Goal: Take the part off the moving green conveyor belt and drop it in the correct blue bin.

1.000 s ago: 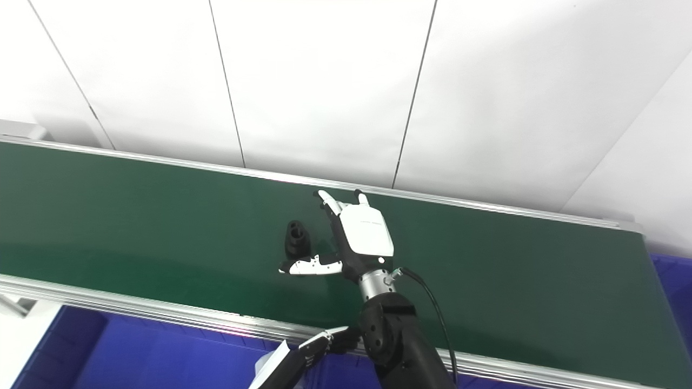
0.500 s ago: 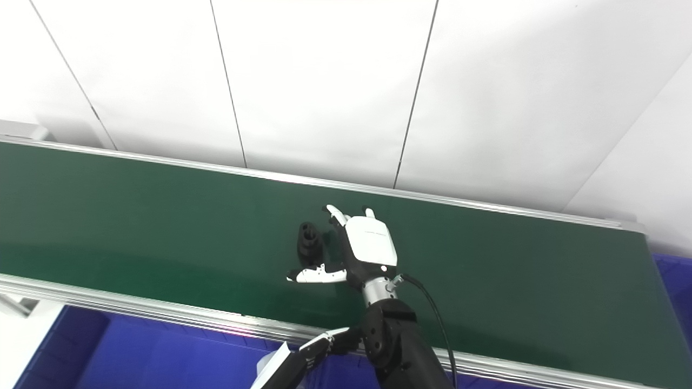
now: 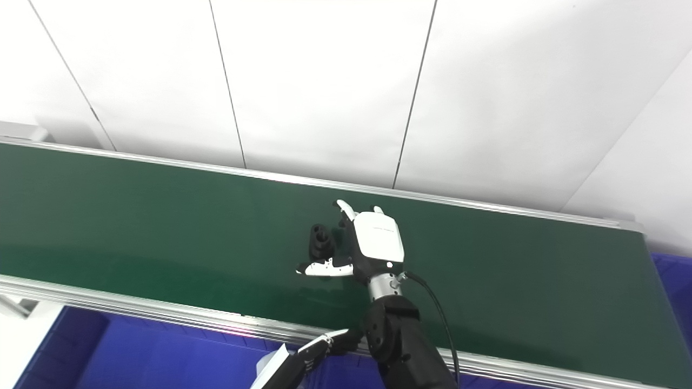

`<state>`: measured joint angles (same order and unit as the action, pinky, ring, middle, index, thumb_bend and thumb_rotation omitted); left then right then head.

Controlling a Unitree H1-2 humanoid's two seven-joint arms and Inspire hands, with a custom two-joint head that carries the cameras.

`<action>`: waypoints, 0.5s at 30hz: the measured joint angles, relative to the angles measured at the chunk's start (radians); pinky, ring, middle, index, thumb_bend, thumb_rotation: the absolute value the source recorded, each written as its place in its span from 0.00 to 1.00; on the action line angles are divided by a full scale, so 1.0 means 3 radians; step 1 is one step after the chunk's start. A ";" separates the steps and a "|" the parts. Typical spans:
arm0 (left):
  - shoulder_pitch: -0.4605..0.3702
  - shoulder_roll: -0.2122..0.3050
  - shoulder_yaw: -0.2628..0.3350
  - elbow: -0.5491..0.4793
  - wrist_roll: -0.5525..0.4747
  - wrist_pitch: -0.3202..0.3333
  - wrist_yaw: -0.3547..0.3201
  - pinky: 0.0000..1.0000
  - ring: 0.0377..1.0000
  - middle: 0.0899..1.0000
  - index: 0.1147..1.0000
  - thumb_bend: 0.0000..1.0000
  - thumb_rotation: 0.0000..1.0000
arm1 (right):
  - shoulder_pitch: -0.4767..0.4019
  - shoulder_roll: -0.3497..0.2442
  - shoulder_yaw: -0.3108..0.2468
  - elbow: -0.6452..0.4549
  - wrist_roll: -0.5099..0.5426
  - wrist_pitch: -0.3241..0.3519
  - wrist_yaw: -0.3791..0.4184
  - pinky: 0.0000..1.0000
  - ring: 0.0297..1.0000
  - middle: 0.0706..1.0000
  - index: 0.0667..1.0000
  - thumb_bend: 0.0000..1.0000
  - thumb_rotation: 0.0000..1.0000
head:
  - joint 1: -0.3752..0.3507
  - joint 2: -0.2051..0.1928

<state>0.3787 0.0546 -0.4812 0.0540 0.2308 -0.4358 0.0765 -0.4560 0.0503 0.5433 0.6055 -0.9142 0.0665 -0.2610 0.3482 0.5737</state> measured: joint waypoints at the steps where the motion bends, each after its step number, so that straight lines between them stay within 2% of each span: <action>1: 0.0001 0.0000 0.0000 -0.0001 0.0000 0.0000 0.0000 0.85 0.83 0.84 0.81 0.99 0.82 | 0.0000 -0.0001 0.0000 0.0004 -0.0001 0.0000 -0.0021 0.87 0.62 0.56 0.85 0.89 0.53 | 0.0000 0.0005; 2: 0.0003 0.0000 0.0001 -0.0002 0.0001 0.0000 0.0000 0.85 0.83 0.84 0.81 1.00 0.83 | -0.0004 -0.0002 0.0001 0.0016 -0.0005 0.0001 -0.0049 0.83 0.59 0.49 0.84 0.84 0.41 | 0.0000 0.0010; 4: 0.0007 0.0000 0.0002 -0.0007 0.0004 0.0000 0.0000 0.84 0.83 0.84 0.81 1.00 0.83 | -0.0026 -0.0003 0.0015 0.0073 -0.0025 0.0001 -0.0120 0.80 0.57 0.45 0.82 0.80 0.33 | 0.0000 0.0010; 6: 0.0012 -0.0002 0.0006 -0.0015 0.0005 0.0000 0.0000 0.85 0.83 0.84 0.81 1.00 0.83 | -0.0047 -0.0007 0.0033 0.0119 -0.0048 0.0001 -0.0192 0.78 0.53 0.42 0.82 0.78 0.19 | -0.0005 0.0015; 7: 0.0014 -0.0004 0.0009 -0.0021 0.0005 0.0000 -0.0001 0.85 0.83 0.84 0.81 0.99 0.83 | -0.0056 -0.0012 0.0044 0.0129 -0.0048 0.0001 -0.0212 0.74 0.50 0.43 0.82 0.65 0.08 | -0.0005 0.0015; 8: 0.0017 -0.0006 0.0012 -0.0025 0.0006 0.0000 -0.0001 0.85 0.83 0.84 0.82 0.99 0.83 | -0.0064 -0.0012 0.0055 0.0137 -0.0041 0.0001 -0.0215 0.71 0.49 0.43 0.81 0.60 0.02 | -0.0005 0.0025; 11: 0.0028 -0.0009 0.0018 -0.0065 0.0007 0.0000 -0.0023 0.85 0.83 0.84 0.82 1.00 0.83 | -0.0066 -0.0001 0.0121 0.0146 -0.0031 0.0000 -0.0239 0.65 0.44 0.43 0.80 0.58 0.00 | -0.0005 0.0036; 15: 0.0049 -0.0013 0.0032 -0.0076 0.0007 0.0000 -0.0031 0.86 0.84 0.85 0.82 0.99 0.83 | -0.0095 -0.0032 0.0218 0.0132 -0.0075 0.0045 -0.0199 0.59 0.44 0.43 0.80 0.54 0.00 | -0.0010 0.0046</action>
<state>0.3934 0.0507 -0.4714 0.0312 0.2329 -0.4358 0.0673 -0.4844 0.0408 0.6088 0.6451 -0.9367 0.0801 -0.3208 0.3451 0.5875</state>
